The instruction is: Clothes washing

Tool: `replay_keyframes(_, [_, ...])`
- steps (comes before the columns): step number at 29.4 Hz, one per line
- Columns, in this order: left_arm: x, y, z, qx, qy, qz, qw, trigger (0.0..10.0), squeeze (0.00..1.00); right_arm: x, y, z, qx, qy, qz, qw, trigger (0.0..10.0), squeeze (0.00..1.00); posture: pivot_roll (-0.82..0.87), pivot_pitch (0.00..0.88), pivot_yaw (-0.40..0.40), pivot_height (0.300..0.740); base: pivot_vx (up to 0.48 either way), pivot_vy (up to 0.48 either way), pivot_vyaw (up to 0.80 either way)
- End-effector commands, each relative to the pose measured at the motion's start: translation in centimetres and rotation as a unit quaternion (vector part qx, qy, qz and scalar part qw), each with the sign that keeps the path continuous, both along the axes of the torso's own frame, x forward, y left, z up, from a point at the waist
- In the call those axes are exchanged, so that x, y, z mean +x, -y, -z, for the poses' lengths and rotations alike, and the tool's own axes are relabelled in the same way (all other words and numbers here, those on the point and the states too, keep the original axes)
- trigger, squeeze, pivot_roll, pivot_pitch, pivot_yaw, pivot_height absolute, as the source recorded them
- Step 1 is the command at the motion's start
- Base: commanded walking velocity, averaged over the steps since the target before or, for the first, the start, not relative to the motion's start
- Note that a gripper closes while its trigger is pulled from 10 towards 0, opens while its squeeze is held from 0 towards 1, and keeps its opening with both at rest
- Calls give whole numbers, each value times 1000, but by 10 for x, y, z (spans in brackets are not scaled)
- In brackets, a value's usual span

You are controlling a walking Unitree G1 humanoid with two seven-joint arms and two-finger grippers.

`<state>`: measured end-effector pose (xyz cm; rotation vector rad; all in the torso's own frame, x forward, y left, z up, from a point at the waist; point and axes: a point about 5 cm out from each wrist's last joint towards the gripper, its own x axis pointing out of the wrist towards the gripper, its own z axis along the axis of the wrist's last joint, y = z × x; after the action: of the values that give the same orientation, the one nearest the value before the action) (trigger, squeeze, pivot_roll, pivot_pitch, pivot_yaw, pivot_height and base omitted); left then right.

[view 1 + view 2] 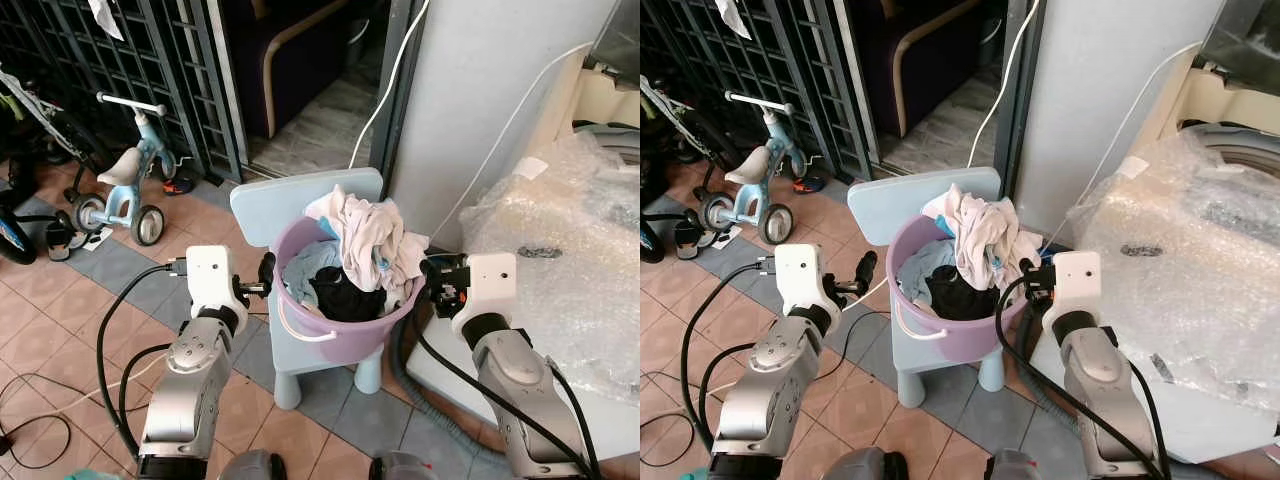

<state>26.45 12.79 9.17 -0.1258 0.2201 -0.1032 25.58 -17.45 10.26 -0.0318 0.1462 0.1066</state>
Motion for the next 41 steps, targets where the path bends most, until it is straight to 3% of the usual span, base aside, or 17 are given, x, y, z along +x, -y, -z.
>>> replay_keyframes(1, [1,-2,-3,-2,1,-1,1000,10000,0,5,-1,-3,-8,1,-9,1000,10000,0,-47,79,44,740,289,0,0])
replay_keyframes(5, [2,0,-5,-3,1,3,1000,10000,0,11,-4,-7,-24,8,-16,1000,10000,0,-47,79,46,740,278,0,0])
replay_keyframes(7, [3,0,-5,1,0,4,1000,10000,0,14,-5,-6,-62,12,-20,998,10000,0,-48,81,46,740,262,0,0])
replay_keyframes(9, [2,0,-4,0,-2,4,1000,10000,0,13,-10,2,3,-19,-23,1000,10000,0,-48,84,44,740,0,0,0])
replay_keyframes(10, [2,0,-4,0,-2,4,1000,10000,0,13,-10,2,3,-19,-23,1000,10000,0,-48,84,44,740,0,0,0])
replay_keyframes(12, [2,0,-4,0,-4,4,1000,10000,0,14,-8,3,-72,-10,-20,997,10000,0,-49,86,43,740,0,0,0])
replay_keyframes(13, [1,0,-4,-1,-5,4,1000,10000,0,12,-13,3,-94,-10,-59,994,10000,0,-48,86,43,740,0,0,0])
replay_keyframes(15, [1,1,-3,0,-7,6,1000,10000,0,9,-17,2,-71,-14,-82,994,10000,0,-48,87,42,740,0,0,400])
replay_keyframes(19, [0,4,-2,-13,-13,17,1000,10000,0,10,-15,6,-57,-27,-60,996,10000,0,-48,87,41,740,0,0,783])
replay_keyframes(27, [0,5,-3,-8,-11,28,1000,10000,0,12,-8,19,-80,-58,-55,994,10000,0,-44,83,38,740,337,0,496])
replay_keyframes(41, [-2,7,-1,-15,-15,37,999,10000,0,22,9,26,-103,-84,5,991,10000,0,-40,75,30,740,349,0,0])
